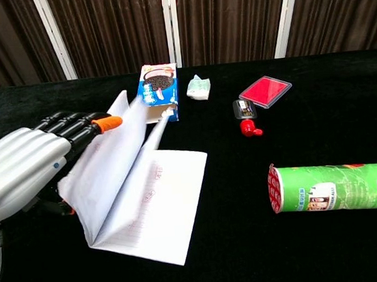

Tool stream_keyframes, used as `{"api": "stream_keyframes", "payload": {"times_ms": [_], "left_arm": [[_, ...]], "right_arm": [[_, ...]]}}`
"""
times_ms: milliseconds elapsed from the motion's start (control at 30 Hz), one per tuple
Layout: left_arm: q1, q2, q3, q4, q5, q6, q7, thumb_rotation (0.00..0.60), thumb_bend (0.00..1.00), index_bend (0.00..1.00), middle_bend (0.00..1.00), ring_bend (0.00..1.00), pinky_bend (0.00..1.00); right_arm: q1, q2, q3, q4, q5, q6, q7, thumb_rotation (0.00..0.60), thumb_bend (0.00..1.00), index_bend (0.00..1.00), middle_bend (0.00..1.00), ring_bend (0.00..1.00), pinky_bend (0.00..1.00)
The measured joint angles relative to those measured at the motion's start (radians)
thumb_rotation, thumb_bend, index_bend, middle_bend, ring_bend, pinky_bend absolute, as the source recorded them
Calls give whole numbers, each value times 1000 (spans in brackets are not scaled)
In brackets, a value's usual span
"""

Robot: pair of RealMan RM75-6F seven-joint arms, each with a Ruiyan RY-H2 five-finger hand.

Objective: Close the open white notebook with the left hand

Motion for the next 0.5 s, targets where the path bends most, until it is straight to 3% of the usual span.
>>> {"api": "stream_keyframes", "payload": {"times_ms": [133, 500], "left_arm": [[-2, -8, 0, 7, -1, 4, 3, 600, 226, 0, 0, 0, 0], [-7, -19, 1, 25, 9, 30, -28, 600, 211, 0, 0, 0, 0]], "right_arm": [[0, 1, 0, 0, -1, 1, 0, 600, 85, 0, 0, 0, 0], [-1, -2, -5, -2, -1, -3, -9, 600, 85, 0, 0, 0, 0]]}}
